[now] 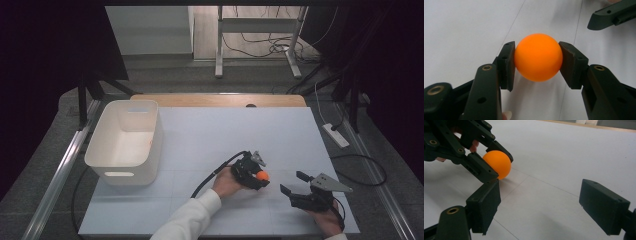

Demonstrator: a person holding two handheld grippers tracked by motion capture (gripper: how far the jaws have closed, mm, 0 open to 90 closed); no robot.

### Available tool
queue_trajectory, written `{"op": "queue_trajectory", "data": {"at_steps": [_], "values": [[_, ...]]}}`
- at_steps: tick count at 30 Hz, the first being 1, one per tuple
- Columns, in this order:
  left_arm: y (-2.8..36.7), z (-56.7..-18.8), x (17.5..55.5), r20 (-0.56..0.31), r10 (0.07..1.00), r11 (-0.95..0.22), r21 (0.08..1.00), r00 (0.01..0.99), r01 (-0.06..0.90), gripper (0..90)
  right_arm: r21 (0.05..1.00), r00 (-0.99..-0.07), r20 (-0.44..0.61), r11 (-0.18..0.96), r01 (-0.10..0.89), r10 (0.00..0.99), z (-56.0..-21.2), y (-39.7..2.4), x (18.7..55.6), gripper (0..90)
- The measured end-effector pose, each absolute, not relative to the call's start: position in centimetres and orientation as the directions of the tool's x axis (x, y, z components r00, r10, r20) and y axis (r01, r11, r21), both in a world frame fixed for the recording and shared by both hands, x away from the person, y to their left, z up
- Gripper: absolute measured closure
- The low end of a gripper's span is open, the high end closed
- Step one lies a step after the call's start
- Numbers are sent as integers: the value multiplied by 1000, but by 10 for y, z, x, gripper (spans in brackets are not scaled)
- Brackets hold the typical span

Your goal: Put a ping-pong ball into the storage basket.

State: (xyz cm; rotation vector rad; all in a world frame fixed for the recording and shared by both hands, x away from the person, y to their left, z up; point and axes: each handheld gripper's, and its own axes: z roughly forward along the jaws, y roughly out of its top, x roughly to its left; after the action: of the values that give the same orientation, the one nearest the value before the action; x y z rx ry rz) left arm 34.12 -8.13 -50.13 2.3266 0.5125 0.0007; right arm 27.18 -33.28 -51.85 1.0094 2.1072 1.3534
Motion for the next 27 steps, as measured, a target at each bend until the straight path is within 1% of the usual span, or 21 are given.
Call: {"op": "queue_trajectory", "data": {"at_steps": [15, 27], "values": [[-62, -492, 334, -134, 379, -626, 691, 916, 360, 505, 903, -637, 23, 257, 343, 770, -519, -332, 272, 174], [-53, -487, 331, -141, 392, -605, 705, 909, 370, 505, 903, -636, 21, 259, 344, 771, -519, -333, 272, 173]]}}
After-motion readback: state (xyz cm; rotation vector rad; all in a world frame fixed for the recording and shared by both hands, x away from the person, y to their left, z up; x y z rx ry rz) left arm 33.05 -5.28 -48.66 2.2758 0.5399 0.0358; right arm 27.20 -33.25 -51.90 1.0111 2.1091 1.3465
